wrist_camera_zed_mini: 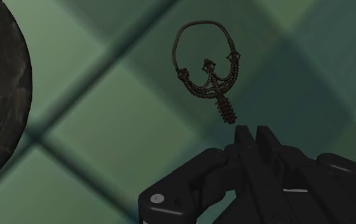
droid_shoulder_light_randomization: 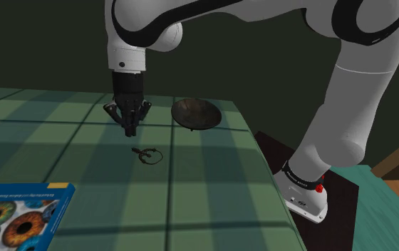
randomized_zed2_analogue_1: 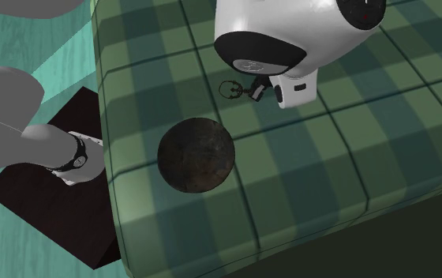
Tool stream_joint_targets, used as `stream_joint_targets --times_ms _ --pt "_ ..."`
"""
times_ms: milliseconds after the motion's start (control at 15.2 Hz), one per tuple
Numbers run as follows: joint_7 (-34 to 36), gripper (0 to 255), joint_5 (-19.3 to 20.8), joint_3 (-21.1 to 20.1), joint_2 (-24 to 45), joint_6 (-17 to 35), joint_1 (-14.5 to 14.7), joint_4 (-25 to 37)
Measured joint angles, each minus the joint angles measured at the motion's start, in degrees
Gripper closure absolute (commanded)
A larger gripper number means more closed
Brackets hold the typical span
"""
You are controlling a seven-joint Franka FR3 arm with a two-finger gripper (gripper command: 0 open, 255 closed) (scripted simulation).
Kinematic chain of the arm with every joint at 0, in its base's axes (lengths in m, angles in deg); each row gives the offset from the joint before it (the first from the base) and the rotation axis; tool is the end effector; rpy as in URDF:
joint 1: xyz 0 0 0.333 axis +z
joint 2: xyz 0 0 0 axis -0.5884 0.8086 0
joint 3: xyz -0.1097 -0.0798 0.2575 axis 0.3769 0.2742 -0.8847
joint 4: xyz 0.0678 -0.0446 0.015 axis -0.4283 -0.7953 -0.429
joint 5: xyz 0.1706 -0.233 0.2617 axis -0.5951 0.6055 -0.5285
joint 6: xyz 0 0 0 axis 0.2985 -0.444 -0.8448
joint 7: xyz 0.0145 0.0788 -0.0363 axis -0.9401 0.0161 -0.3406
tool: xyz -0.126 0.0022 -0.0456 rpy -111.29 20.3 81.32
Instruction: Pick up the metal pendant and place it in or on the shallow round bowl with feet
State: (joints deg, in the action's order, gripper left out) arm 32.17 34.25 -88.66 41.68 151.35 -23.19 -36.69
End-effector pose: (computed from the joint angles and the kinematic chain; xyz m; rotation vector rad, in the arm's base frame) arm 0.4830 0.3602 0.3745 -2.8144 0.0327 0.4244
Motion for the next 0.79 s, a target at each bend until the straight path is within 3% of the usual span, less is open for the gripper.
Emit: stream_joint_targets --times_ms 330,396,462,594,792 --pt "0.00 255 0.00 0.00 0.00 0.00 0.00 0.00" --pt "0.00 0 0.00 0.00 0.00 0.00 0.00 0.00" --pt "0.00 0 0.00 0.00 0.00 0.00 0.00 0.00" --pt "4.73 0 5.59 -0.15 -5.24 5.55 2.64 -6.43" --pt "20.26 0 22.04 -2.43 -13.11 15.16 7.81 -17.57"
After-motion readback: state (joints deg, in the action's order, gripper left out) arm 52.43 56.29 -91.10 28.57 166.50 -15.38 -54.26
